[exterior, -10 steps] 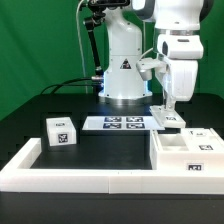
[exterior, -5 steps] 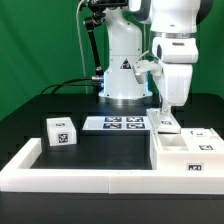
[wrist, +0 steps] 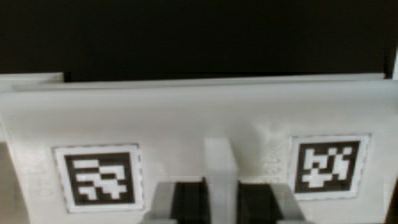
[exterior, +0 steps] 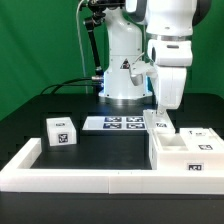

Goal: Assemble cabinet

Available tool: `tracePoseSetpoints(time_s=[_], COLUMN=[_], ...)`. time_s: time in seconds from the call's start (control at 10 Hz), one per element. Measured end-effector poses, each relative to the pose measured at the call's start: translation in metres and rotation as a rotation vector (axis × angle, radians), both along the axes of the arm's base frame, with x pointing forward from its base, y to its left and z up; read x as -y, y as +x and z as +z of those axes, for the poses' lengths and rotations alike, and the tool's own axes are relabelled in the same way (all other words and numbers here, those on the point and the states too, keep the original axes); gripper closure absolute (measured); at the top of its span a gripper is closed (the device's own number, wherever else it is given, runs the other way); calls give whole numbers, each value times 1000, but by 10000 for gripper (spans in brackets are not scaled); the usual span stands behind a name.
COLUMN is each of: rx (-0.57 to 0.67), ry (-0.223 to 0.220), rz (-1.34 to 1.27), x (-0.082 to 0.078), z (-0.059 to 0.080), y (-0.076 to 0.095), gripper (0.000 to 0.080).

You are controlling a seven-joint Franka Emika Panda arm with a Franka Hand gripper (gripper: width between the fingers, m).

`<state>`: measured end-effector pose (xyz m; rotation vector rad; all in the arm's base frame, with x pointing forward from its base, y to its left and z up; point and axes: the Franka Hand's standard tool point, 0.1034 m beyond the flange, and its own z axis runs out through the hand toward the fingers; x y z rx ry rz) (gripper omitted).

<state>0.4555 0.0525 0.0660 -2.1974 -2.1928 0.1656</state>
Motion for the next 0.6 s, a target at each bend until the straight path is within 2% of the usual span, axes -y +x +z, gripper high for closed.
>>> tracePoseSetpoints(time_s=[0.6], rx=[-28], ry=[-11], rz=[-1], x=[-2], z=[2], y=[1], gripper=[731])
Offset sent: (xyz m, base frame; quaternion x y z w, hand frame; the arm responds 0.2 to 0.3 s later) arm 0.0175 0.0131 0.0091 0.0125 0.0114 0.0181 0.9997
